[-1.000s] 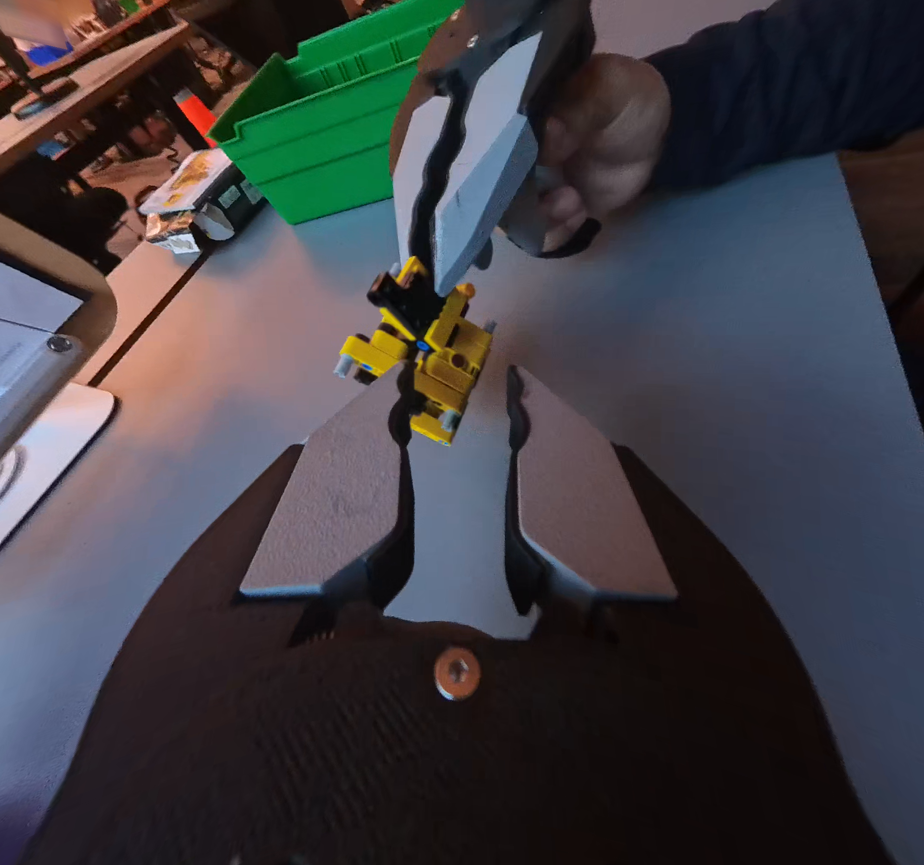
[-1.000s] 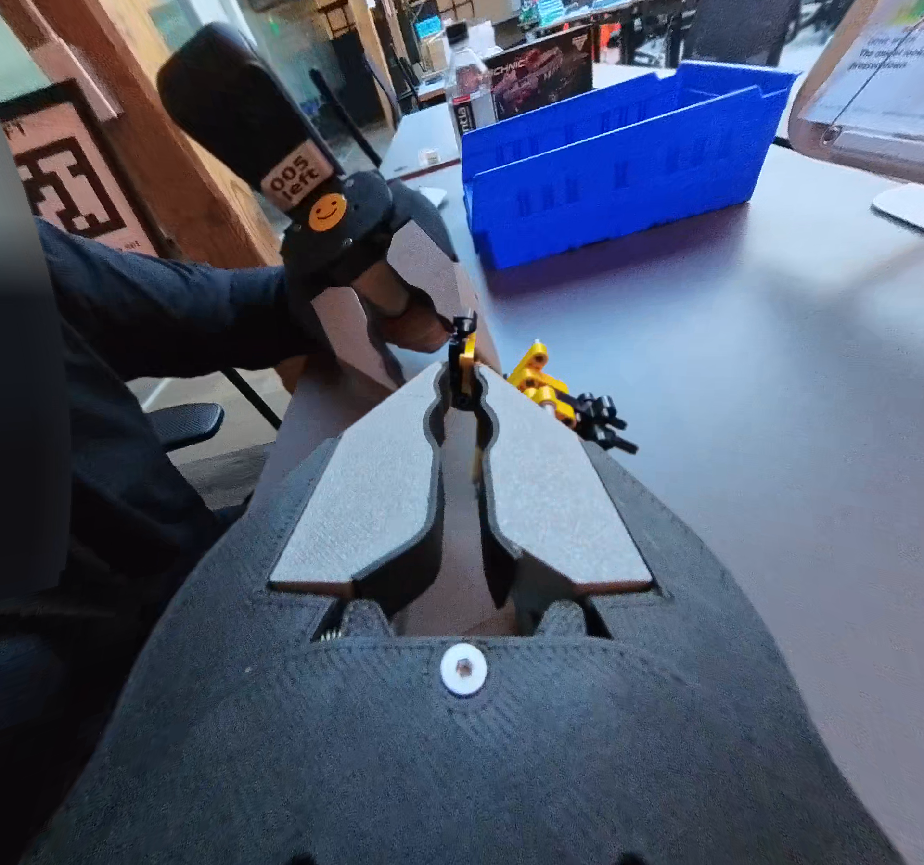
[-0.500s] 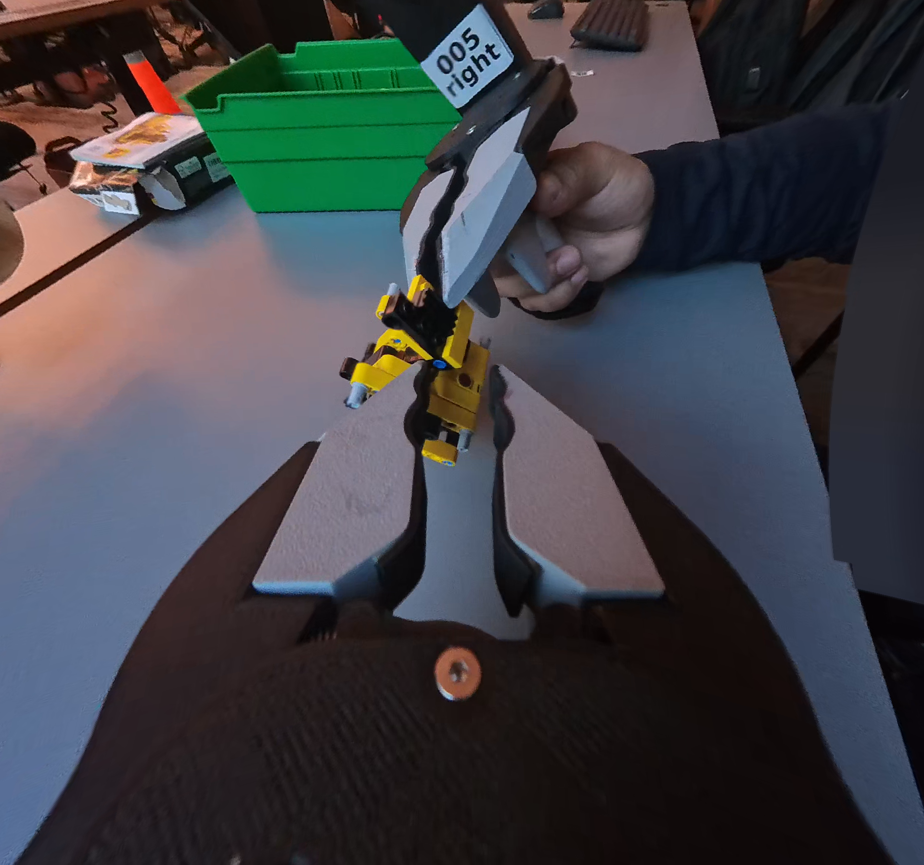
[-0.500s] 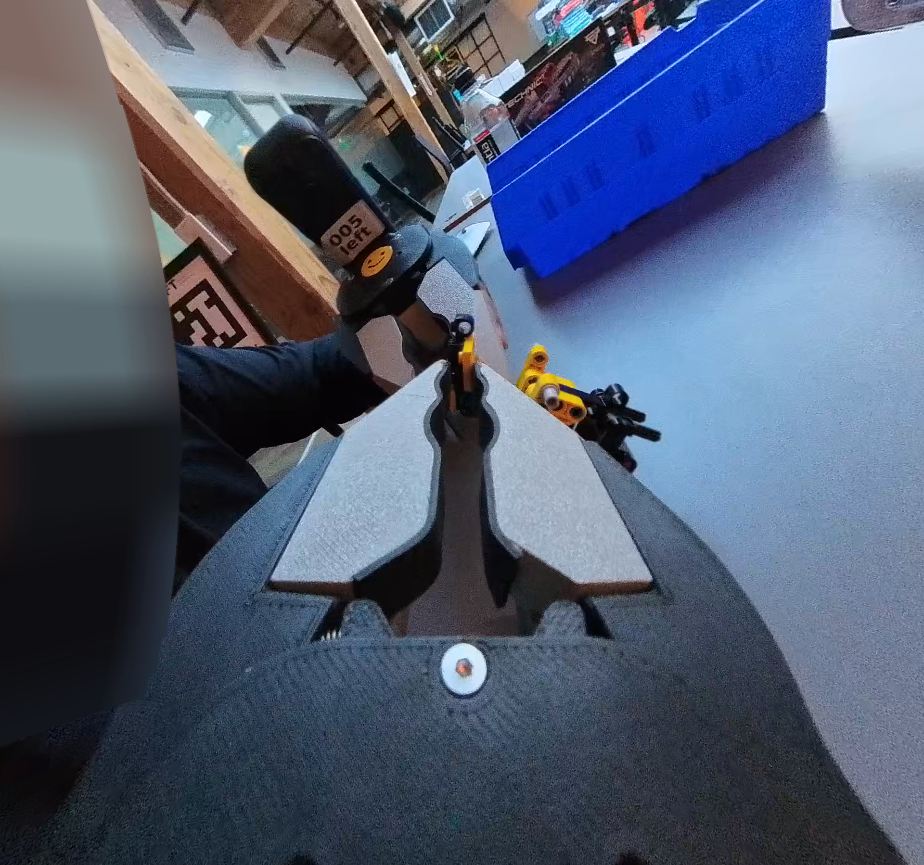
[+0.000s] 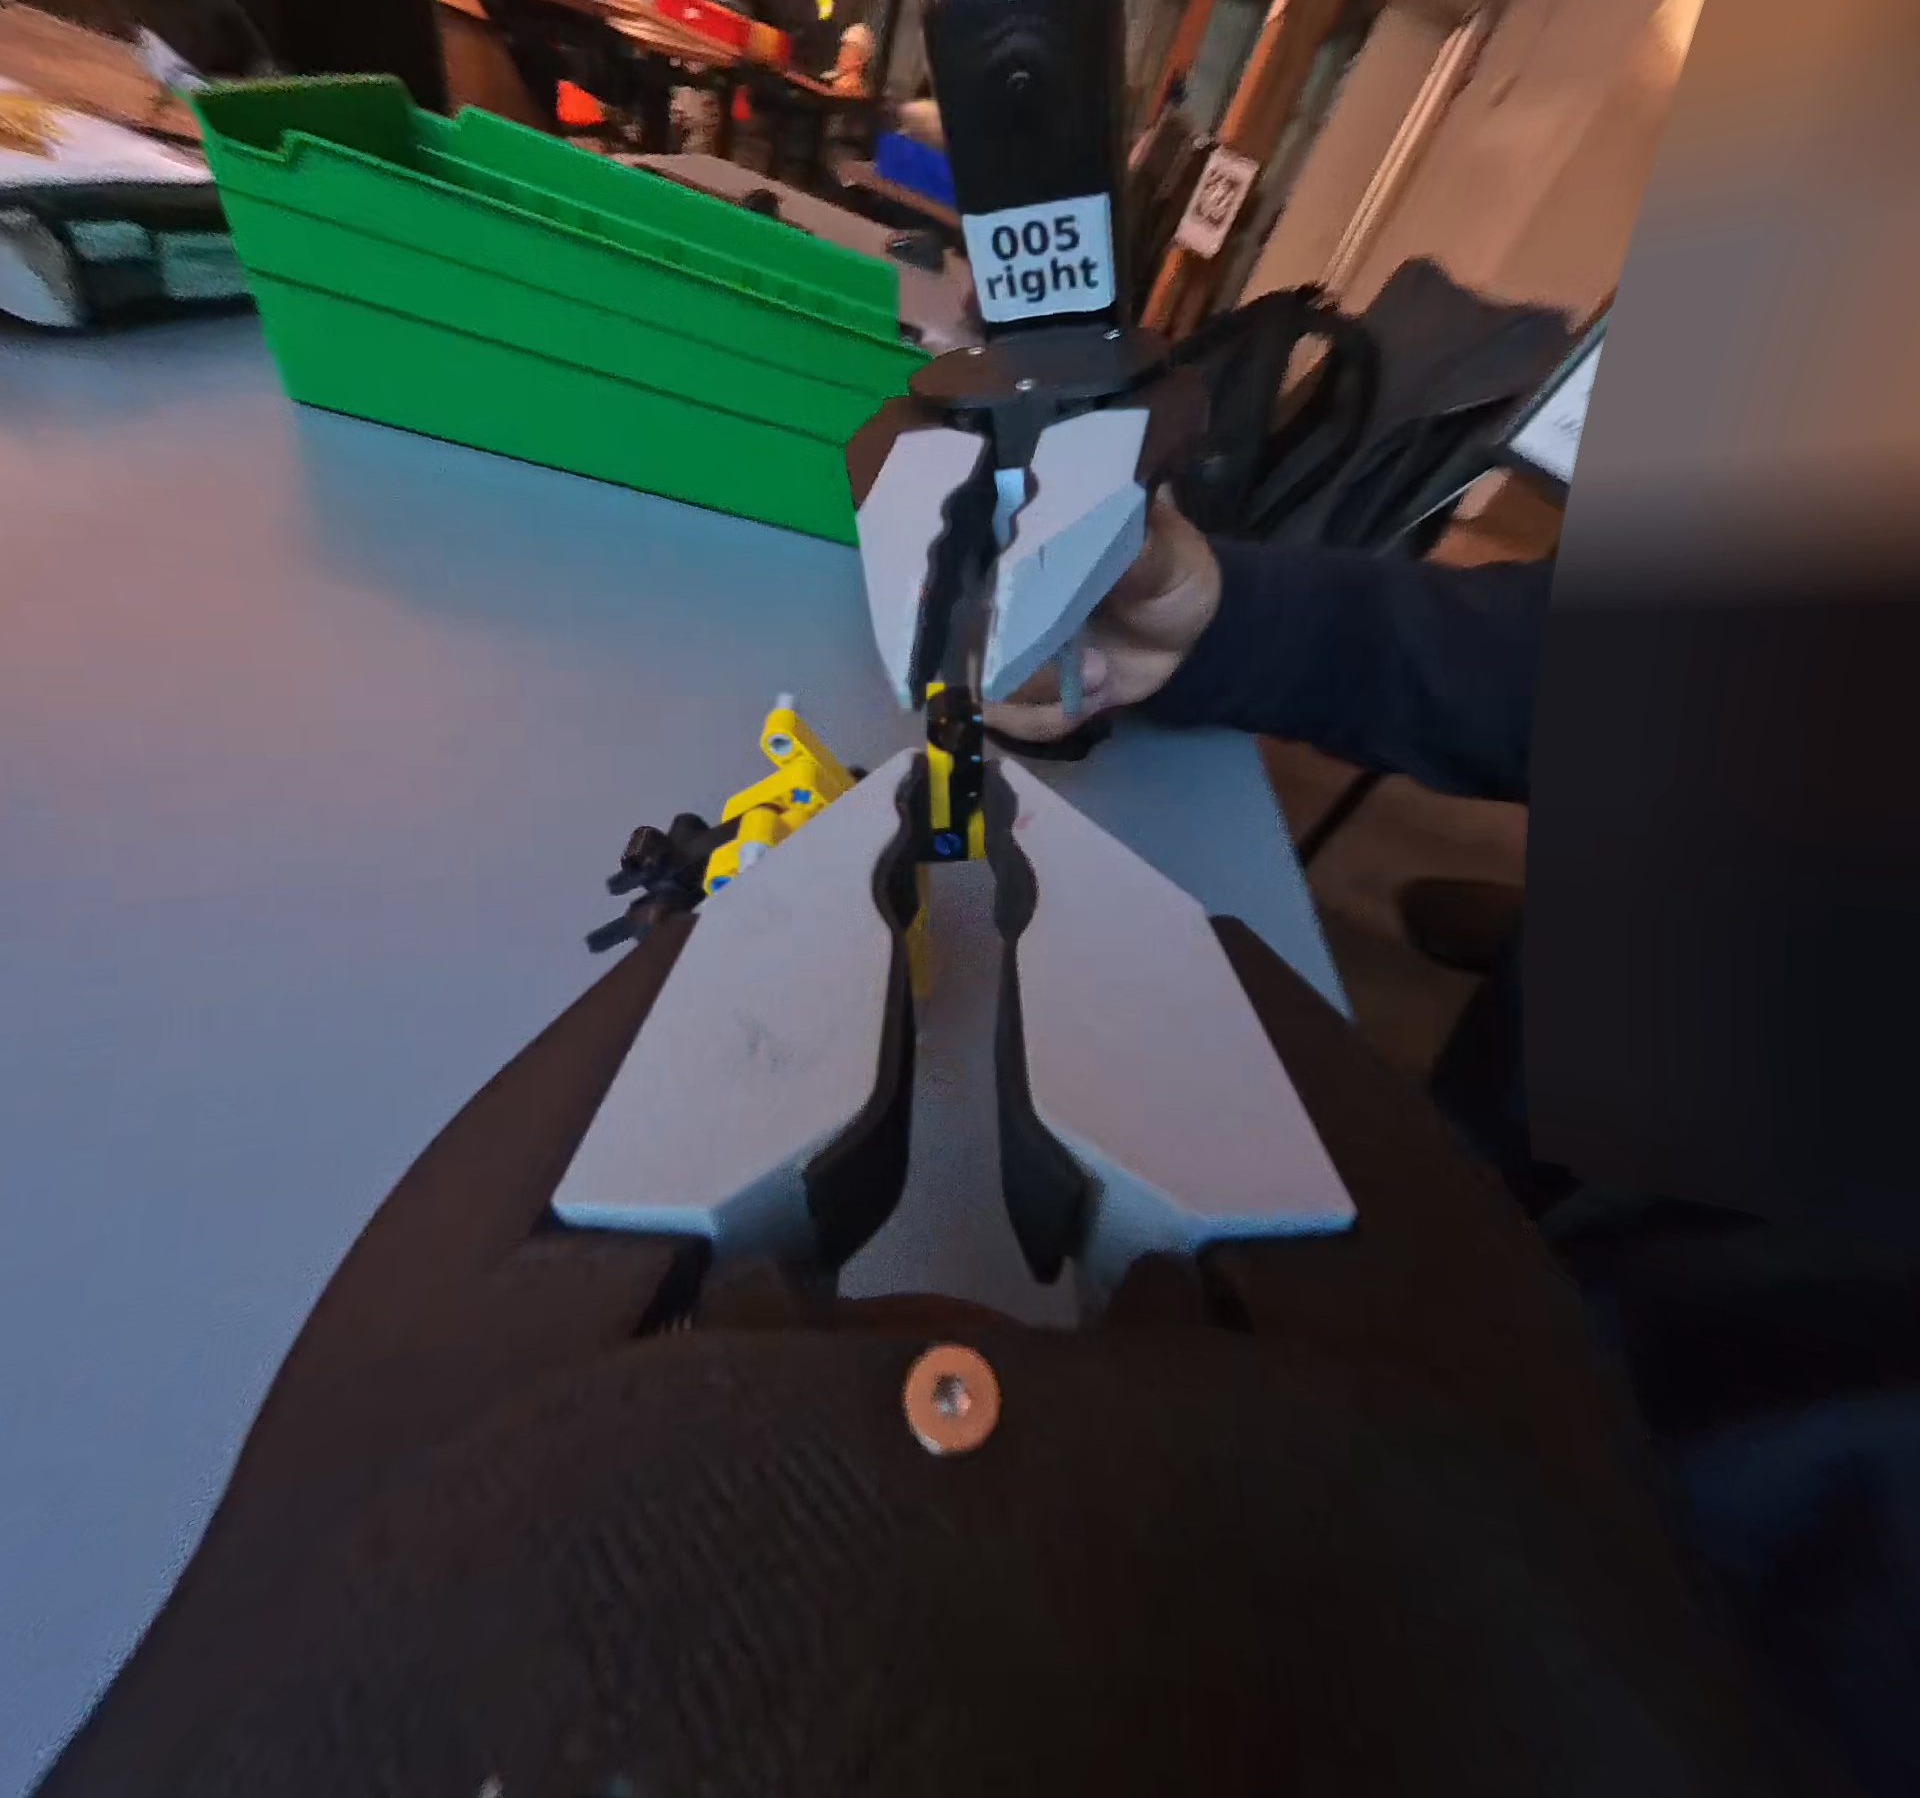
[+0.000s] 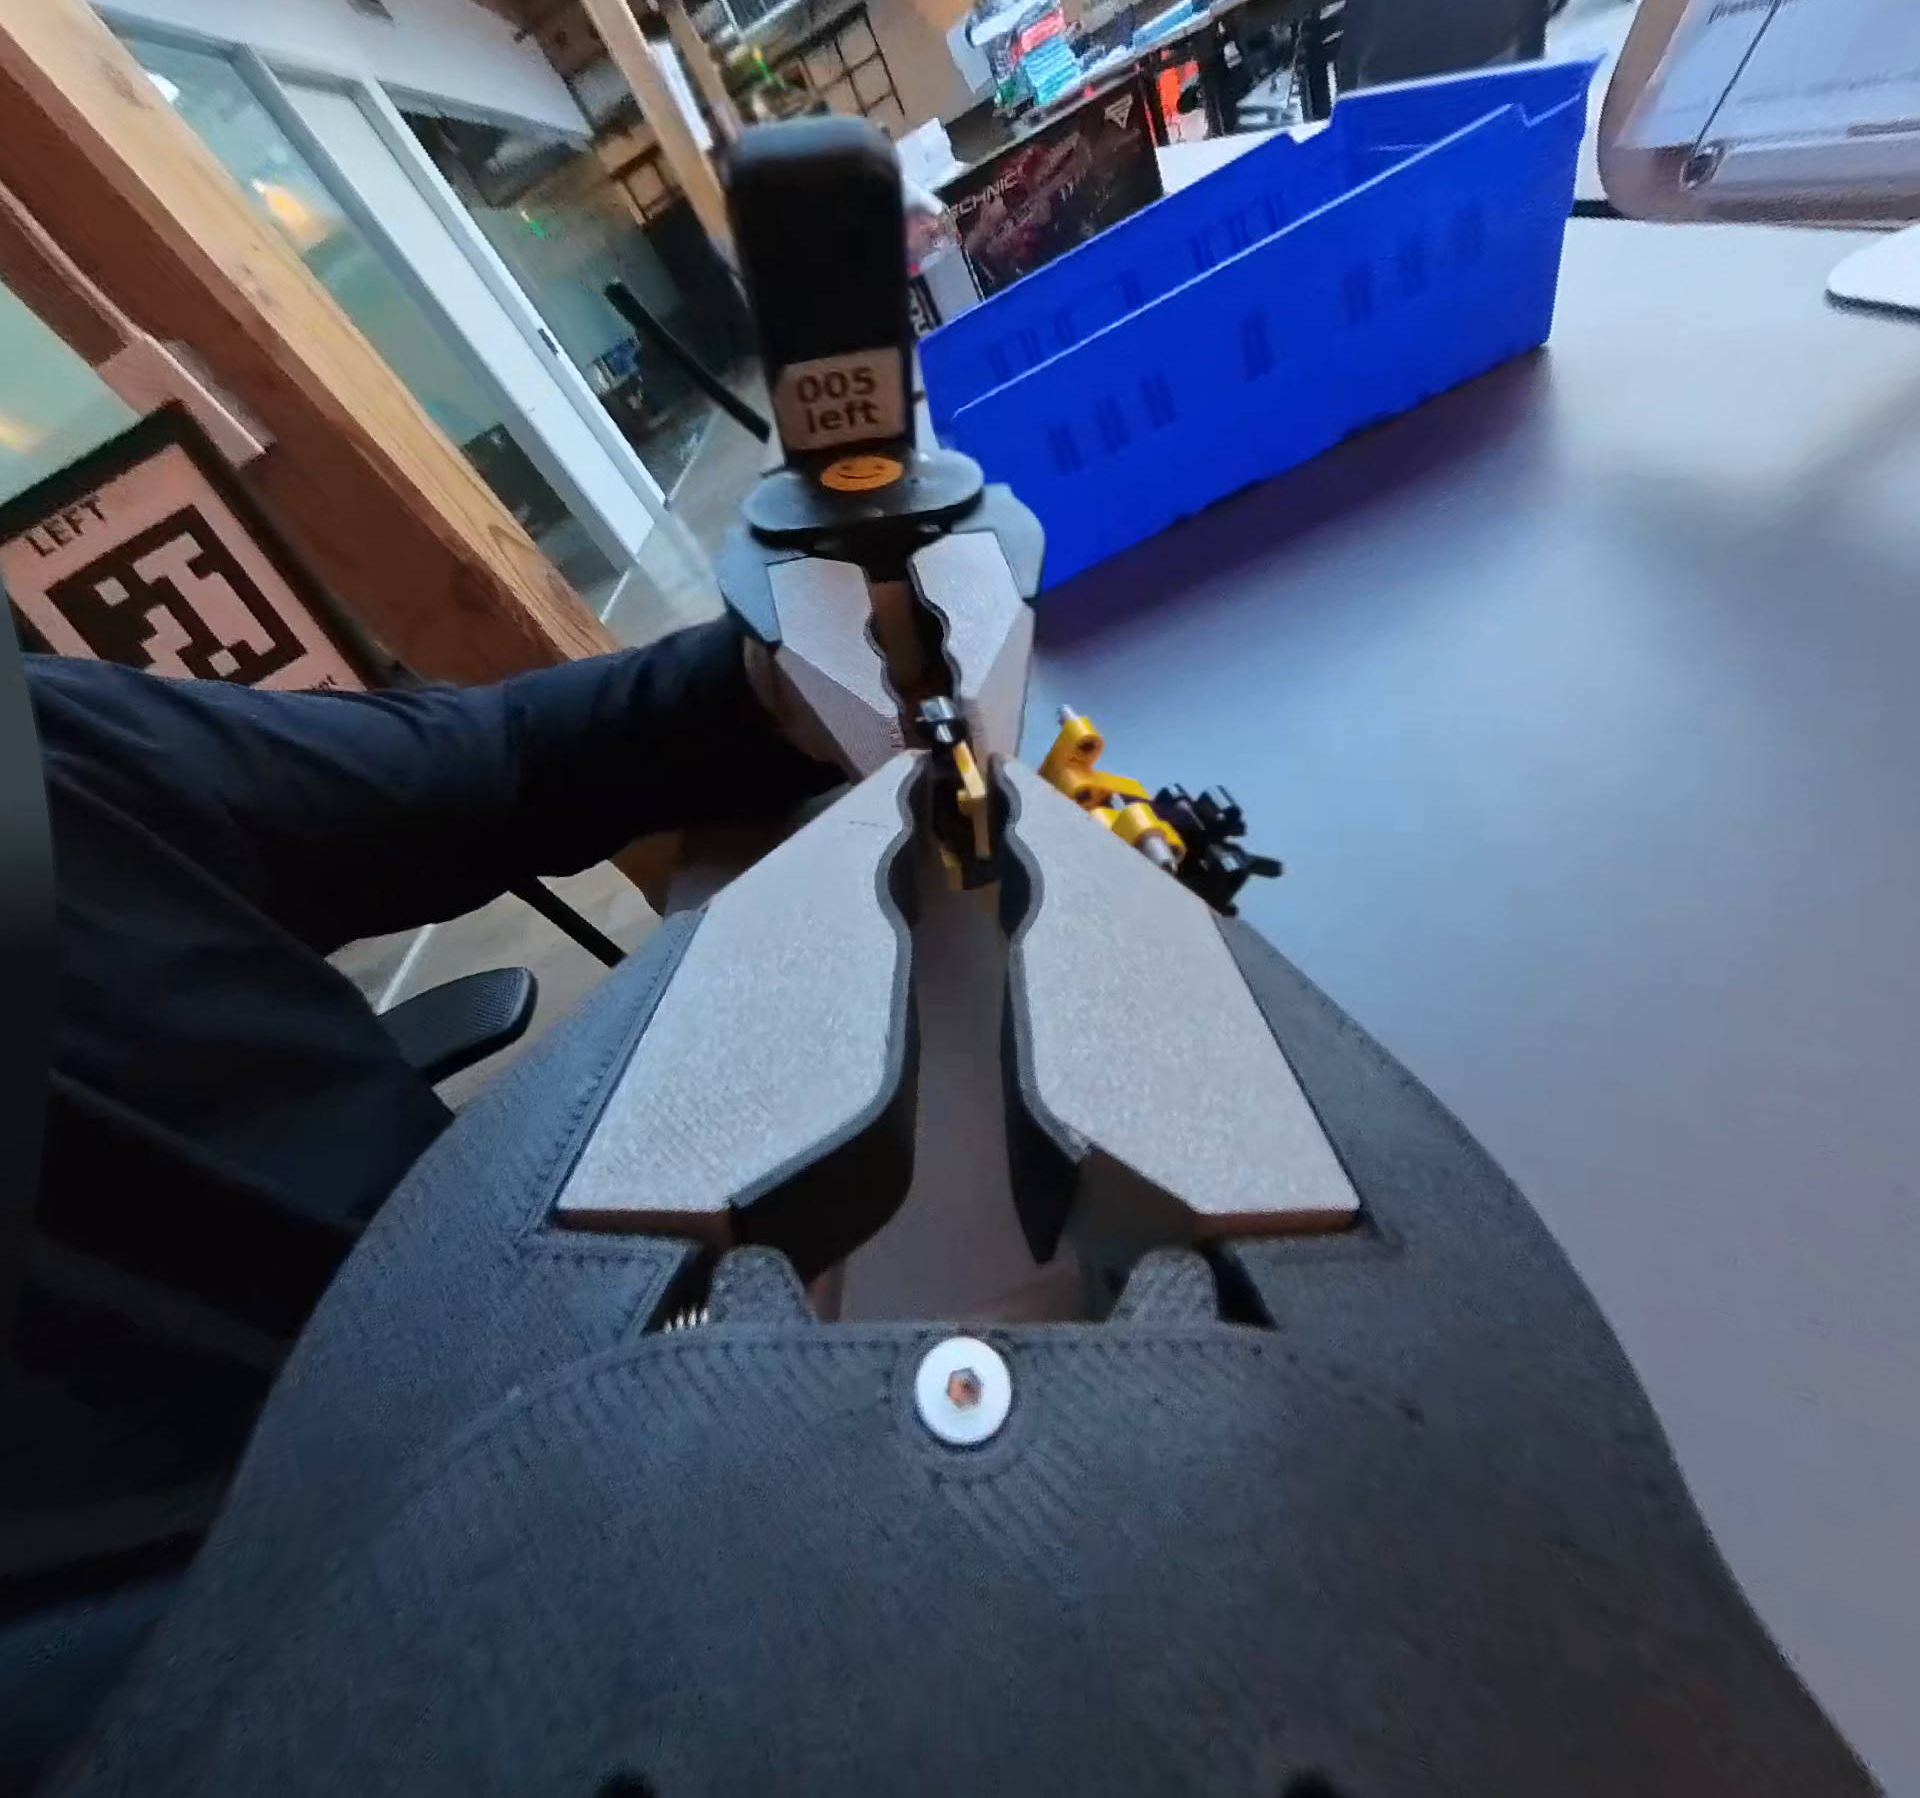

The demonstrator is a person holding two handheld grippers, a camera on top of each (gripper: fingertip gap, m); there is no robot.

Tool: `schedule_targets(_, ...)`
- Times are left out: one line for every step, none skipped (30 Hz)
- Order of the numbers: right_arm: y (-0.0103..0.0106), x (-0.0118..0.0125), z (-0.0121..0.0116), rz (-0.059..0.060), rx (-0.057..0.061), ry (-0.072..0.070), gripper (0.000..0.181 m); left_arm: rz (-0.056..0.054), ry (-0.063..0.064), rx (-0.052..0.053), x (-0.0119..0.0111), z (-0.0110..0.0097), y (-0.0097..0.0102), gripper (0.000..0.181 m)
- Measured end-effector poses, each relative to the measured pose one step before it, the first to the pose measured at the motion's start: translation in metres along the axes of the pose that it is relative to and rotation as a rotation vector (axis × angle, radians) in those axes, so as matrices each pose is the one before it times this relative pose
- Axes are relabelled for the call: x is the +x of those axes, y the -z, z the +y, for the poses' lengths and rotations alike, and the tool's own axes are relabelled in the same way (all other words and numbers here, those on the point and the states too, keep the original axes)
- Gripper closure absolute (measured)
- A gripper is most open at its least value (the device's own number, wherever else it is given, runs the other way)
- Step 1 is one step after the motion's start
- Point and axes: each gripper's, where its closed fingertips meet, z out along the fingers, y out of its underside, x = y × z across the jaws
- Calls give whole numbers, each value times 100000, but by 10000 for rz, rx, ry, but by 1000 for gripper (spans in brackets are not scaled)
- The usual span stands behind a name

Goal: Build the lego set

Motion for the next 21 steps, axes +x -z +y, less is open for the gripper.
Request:
schedule_targets(162, -80, -142, 37, 10, 193, 180, 247, 330, 76, 1, 54, 10, 175)
schedule_targets(152, 9, -25, 109, -46, 307, 180, 45, 162, -92, -192, 278, -60, 175)
schedule_targets(125, 164, 119, 220, -123, 376, 177, 11, 21, -165, -129, 378, -134, 175)
schedule_targets(98, 188, 203, 238, -182, 411, 174, 58, 27, -131, 10, 297, -183, 175)
schedule_targets(78, 139, 229, 205, -208, 434, 171, 82, 72, 8, 135, 3, -162, 175)
schedule_targets(48, 99, 227, 189, -198, 458, 168, 44, 44, -59, 134, 23, -147, 175)
schedule_targets(6, -12, 192, 128, -158, 450, 165, -11, -76, -90, 113, 63, -120, 175)
schedule_targets(-68, -177, 183, 13, -148, 364, 165, -44, -90, -96, 83, 58, -103, 175)
schedule_targets(-146, -352, 243, -125, -171, 225, 164, -32, -56, -70, 86, 12, -74, 175)
schedule_targets(-225, -525, 269, -246, -176, 102, 165, -17, -41, -48, 72, 4, -41, 175)
schedule_targets(-218, -325, 190, -141, -105, 31, 163, -7, -27, -32, 48, 15, -6, 175)
schedule_targets(-97, -17, 0, 39, 10, 37, 164, -10, 4, 2, -12, 7, 47, 175)
schedule_targets(2, 92, -39, 49, 15, 26, 164, -16, 99, 83, -82, -107, 75, 176)
schedule_targets(69, 112, -16, -5, -12, -89, 167, 34, 171, 129, -66, -178, 79, 175)
schedule_targets(137, 195, -36, -44, 19, -275, 170, -17, 197, 163, -166, -242, 108, 174)
schedule_targets(198, 182, -92, -147, 88, -431, 175, -18, 183, 191, -180, -280, 152, 173)
schedule_targets(187, 9, -177, -319, 168, -507, 177, 151, 146, 213, 119, -319, 116, 172)
schedule_targets(143, -77, -209, -386, 214, -507, 178, 157, 129, 186, 200, -291, 69, 172)
schedule_targets(105, -31, -158, -334, 186, -439, 179, 51, 32, 127, 132, -193, 10, 173)
schedule_targets(51, 0, -72, -280, 126, -389, 180, -43, -30, 39, 26, -78, -14, 173)
schedule_targets(27, 45, -21, -231, 84, -390, 180, -92, -42, -59, -52, 17, -29, 173)
